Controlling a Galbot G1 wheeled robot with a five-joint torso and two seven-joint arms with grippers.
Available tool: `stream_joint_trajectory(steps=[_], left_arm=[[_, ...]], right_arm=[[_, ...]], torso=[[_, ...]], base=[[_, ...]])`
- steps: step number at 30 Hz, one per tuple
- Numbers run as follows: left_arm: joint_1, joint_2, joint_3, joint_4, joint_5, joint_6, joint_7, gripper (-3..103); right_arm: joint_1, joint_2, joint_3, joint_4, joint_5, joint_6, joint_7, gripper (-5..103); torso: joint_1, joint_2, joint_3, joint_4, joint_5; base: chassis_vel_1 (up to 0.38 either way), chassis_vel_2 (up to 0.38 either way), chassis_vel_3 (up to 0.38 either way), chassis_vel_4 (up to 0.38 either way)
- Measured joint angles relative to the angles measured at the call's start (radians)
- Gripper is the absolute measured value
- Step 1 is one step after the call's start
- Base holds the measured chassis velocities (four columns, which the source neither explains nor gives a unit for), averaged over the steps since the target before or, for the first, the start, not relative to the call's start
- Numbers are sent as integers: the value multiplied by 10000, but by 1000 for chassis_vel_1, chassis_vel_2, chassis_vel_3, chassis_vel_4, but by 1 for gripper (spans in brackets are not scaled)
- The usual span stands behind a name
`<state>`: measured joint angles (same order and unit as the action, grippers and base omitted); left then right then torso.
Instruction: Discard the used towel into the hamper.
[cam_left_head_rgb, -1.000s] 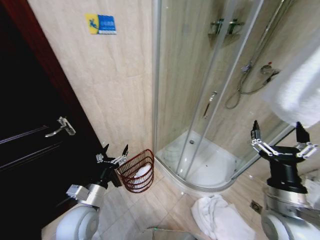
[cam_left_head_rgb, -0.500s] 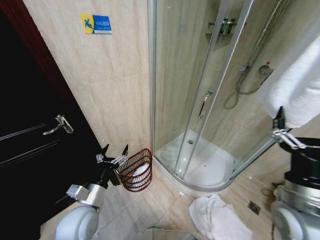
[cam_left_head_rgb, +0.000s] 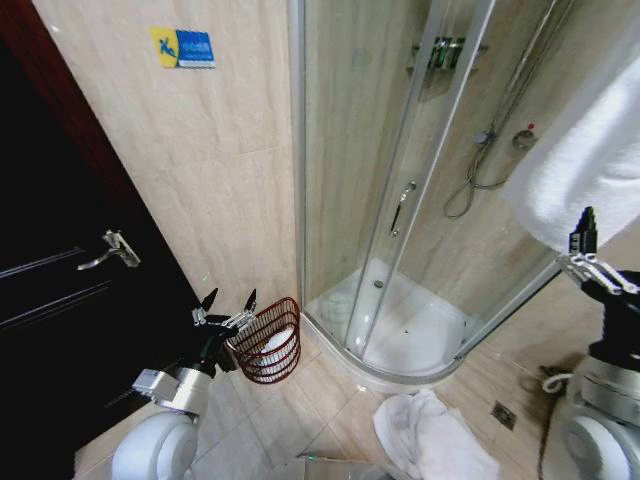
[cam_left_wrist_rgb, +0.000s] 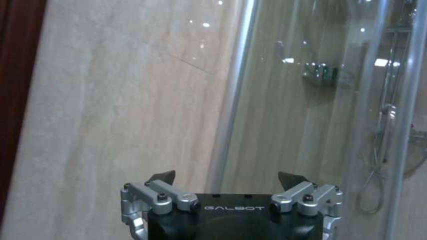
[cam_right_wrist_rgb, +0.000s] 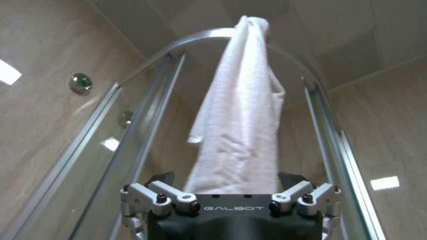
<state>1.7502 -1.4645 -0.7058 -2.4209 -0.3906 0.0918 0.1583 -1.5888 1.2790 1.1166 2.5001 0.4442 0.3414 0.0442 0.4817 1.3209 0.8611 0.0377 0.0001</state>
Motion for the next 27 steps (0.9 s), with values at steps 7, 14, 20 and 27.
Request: stream_joint_trajectory(steps=[7,14,20,27], left_arm=[[0,-1,3,0,0,0,1,100],[0,3,0,0,-1,0,0,100],[-1,2,0,0,-1,0,0,100],[-1,1,0,0,-1,0,0,100]], right_arm=[[678,-666,721,-3,862,204,-141,100],[1740,-1966,1986,-393,2179,-304,-196,100],[3101,-3045,2128,-1258,2812,-847,-192,100],[4508,-3732,1272,-1780,3053,-1464,28,100]], torso=[[2,-1,1,-1,4],[-3,0,-1,-1,-1],[-32,-76,-35,-1,3],[-87,-186,-96,-1,0]], base=[[-101,-124,113,80],[20,16,-12,-4],[57,63,2,26],[47,59,72,73]])
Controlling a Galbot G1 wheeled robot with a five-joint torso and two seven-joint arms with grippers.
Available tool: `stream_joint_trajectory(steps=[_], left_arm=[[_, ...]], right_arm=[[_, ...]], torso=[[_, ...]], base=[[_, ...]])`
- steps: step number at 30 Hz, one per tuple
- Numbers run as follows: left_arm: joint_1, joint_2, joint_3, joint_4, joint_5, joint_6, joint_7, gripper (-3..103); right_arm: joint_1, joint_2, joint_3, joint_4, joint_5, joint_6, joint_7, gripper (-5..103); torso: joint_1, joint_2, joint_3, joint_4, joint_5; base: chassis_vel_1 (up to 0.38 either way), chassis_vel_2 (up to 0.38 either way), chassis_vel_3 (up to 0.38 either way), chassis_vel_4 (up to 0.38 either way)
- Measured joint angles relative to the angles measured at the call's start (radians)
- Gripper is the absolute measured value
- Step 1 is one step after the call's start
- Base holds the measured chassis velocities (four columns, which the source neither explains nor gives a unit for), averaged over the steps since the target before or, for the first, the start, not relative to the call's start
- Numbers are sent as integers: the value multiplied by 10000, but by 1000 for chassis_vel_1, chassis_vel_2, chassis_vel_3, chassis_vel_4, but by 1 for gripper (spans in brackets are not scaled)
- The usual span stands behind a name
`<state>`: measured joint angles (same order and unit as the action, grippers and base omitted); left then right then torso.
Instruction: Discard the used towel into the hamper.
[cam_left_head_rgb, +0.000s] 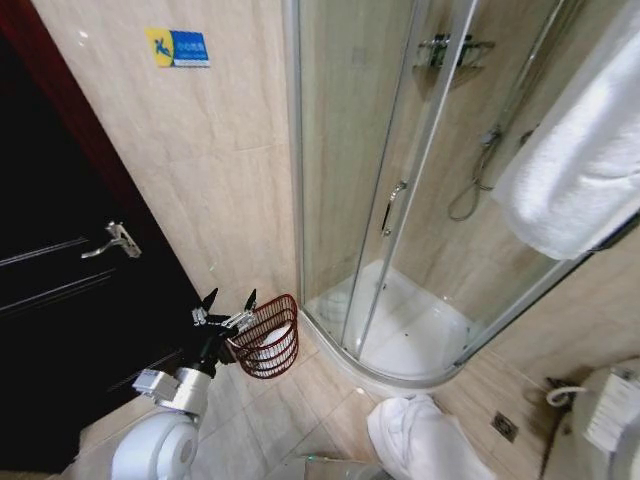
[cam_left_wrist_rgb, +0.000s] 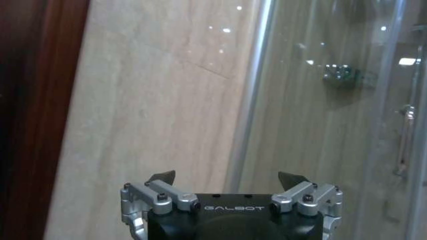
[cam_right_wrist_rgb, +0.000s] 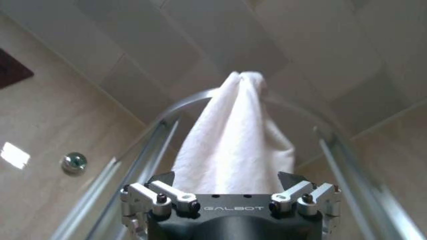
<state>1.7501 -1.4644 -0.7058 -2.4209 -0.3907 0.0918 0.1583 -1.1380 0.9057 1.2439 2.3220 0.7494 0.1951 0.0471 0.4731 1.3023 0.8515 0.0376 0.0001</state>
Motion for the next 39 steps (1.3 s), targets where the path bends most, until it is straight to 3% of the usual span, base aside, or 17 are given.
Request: stream_joint_trajectory(steps=[6,11,19,21,26,29,32,39], left_arm=[[3,-1,0,0,-1,0,-1,100],[1,-2,-1,0,0,0,-1,100],[0,-1,1,0,0,1,-1,100],[0,-1,1,1,0,1,-1,100],[1,-1,0,1,0,1,-1,100],[0,-1,1,1,-1,1,-1,100],[0,-1,1,1,-1,1,-1,100],[0,-1,0,0,0,1,-1,100]], right_arm=[[1614,-356,-1518,-1092,-996,-156,554,100],[3473,-1023,-2424,-2272,-3057,-230,929,100],[5579,-2418,-2840,-3333,-3812,-622,1365,100],[5728,-2592,-2841,-3482,-3768,-718,1434,100],[6461,-3253,-3185,-3931,-2341,-1359,1788,100],[7094,-3613,-3735,-3902,-1263,-2720,2475,100],[7408,-3829,-3965,-3920,-688,-3333,2639,100],[7575,-4247,-3985,-4044,842,-3880,2633,100]], torso=[[-43,-99,-53,9,3],[-74,-172,-95,5,-2],[-82,-183,-103,-1,1],[-81,-182,-103,-1,3],[-80,-178,-101,-2,-1],[-76,-174,-97,4,-3],[-75,-171,-95,3,-1],[-73,-165,-94,-2,-1]], base=[[94,85,87,91],[57,53,51,33],[0,0,0,0],[0,0,0,0],[0,0,0,0],[0,0,0,0],[0,0,0,0],[0,0,0,0]])
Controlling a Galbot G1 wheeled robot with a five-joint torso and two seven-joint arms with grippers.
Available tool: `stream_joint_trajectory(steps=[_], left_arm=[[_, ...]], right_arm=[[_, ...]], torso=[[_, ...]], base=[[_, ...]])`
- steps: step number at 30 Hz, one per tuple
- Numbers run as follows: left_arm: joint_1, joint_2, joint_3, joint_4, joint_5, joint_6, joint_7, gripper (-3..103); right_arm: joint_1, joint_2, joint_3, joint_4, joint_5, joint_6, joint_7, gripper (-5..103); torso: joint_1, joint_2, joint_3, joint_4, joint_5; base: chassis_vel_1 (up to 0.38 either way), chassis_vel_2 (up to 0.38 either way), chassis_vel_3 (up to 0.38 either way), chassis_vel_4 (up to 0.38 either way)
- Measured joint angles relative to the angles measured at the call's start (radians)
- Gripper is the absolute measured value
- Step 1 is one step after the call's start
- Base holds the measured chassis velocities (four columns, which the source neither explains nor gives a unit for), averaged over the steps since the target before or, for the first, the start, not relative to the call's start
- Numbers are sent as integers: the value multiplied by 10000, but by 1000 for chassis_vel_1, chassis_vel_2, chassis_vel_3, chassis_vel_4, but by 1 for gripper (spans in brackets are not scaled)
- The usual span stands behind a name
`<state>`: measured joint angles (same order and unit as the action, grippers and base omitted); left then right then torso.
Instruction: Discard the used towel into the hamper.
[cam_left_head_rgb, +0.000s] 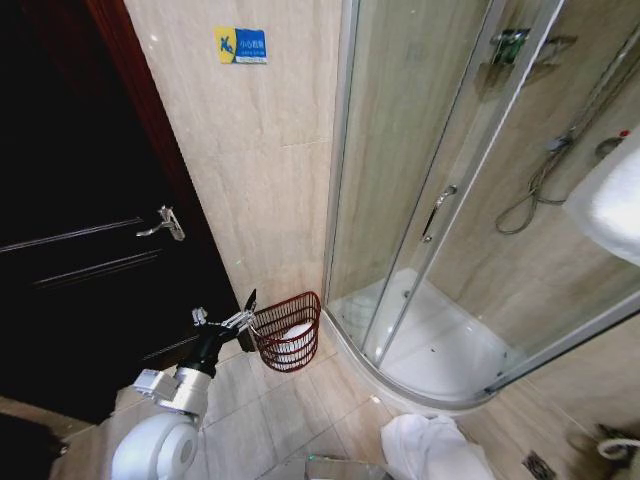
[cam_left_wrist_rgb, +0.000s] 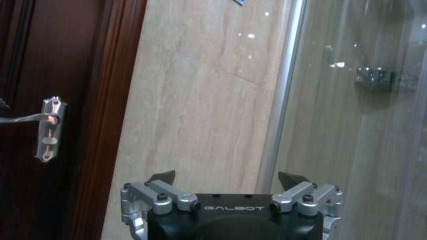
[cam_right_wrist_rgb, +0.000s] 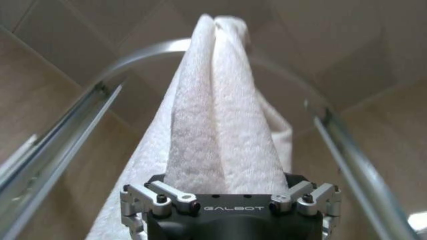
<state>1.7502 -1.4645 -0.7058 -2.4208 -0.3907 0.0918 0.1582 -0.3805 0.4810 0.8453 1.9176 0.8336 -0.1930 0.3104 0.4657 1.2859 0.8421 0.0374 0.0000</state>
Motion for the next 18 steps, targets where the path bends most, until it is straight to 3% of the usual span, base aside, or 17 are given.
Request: stream_joint_trajectory(steps=[3,8,18], left_arm=[[0,0,0,0,0,0,0,100],[0,0,0,0,0,0,0,100],[0,0,0,0,0,0,0,100]], right_arm=[[-165,-5,87,164,818,-197,-70,103],[-322,-166,168,226,1477,-302,-367,90],[-812,-854,507,456,1880,-308,-489,47]], torso=[[1,1,2,2,1],[4,3,3,4,1],[5,8,5,3,-2]], base=[[0,0,0,0],[0,0,0,0],[0,0,0,0]])
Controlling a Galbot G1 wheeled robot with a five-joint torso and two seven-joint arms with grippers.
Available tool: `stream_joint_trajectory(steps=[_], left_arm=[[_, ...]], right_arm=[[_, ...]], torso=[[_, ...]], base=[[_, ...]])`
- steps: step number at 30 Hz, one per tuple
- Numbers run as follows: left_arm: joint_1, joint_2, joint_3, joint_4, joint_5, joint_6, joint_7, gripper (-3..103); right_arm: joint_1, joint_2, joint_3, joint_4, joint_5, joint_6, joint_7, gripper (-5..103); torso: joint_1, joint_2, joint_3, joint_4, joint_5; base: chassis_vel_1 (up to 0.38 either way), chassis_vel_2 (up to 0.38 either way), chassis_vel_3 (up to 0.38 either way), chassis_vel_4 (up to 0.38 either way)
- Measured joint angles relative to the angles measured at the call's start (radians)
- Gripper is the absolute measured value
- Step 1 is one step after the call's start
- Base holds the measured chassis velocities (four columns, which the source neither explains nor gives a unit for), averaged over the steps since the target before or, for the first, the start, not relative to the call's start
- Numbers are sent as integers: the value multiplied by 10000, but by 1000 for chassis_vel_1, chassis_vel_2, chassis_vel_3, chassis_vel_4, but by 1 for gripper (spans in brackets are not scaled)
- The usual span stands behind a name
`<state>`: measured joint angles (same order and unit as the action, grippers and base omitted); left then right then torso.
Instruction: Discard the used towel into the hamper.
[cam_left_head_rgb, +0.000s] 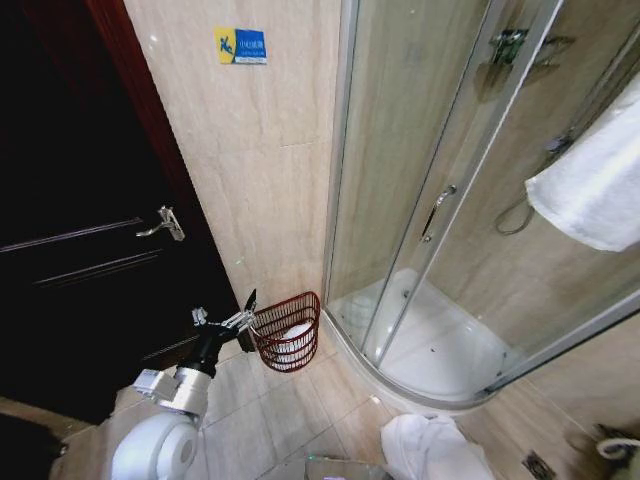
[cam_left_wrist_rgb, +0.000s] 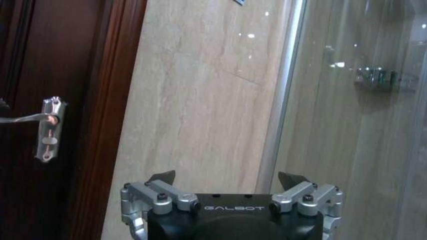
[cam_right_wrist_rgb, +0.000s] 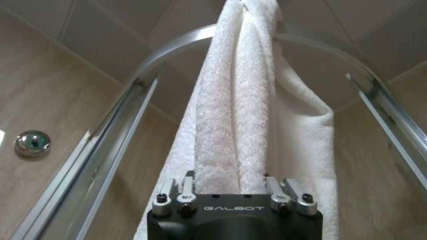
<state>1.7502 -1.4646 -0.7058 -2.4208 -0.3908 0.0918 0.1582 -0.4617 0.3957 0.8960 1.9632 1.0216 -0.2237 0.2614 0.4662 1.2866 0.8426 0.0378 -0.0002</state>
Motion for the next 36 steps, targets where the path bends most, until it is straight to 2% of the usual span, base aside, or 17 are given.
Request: stream_joint_trajectory(steps=[3,6,7,10,12,18,21,22,26,30,32,36], left_arm=[[0,1,0,0,0,0,-1,100],[0,1,0,0,0,0,0,100],[0,1,0,0,0,0,0,100],[0,1,0,0,0,0,0,100],[0,1,0,0,0,0,0,100],[0,0,0,0,0,0,0,100],[0,1,0,0,0,0,0,100],[0,1,0,0,0,0,0,100],[0,0,0,0,0,1,0,100],[0,0,0,0,0,0,0,100],[0,1,0,0,0,0,0,100],[0,0,0,0,0,0,0,100]], right_arm=[[-307,-61,217,51,47,11,-29,41],[-737,-130,455,157,112,36,-41,25],[-737,-130,455,157,112,36,-41,25],[-1191,-334,952,366,394,-40,-22,10],[-1473,-464,1274,411,480,-26,-34,7],[-2341,-577,2181,544,503,267,-353,5],[-3512,-478,3285,554,220,582,-753,5],[-3512,-478,3285,554,220,582,-753,5],[-5521,87,5098,880,-95,794,-1360,5],[-6946,642,6171,1281,-247,1014,-1600,5],[-7247,815,6338,1429,-266,1102,-1616,5],[-7738,1673,6499,2258,-416,1528,-1360,5]], torso=[[0,0,0,-2,0],[0,1,1,1,6],[0,1,1,1,6],[1,1,1,1,1],[1,1,2,0,1],[1,2,1,0,1],[2,2,2,2,0],[2,2,2,2,0],[1,4,1,-1,1],[1,5,1,-1,-3],[1,5,0,-3,-3],[1,4,2,2,-1]], base=[[0,0,0,0],[0,0,0,0],[0,0,0,0],[0,0,0,0],[0,0,0,0],[0,0,0,0],[0,0,0,0],[0,0,0,0],[0,0,0,0],[0,0,0,0],[0,0,0,0],[0,0,0,0]])
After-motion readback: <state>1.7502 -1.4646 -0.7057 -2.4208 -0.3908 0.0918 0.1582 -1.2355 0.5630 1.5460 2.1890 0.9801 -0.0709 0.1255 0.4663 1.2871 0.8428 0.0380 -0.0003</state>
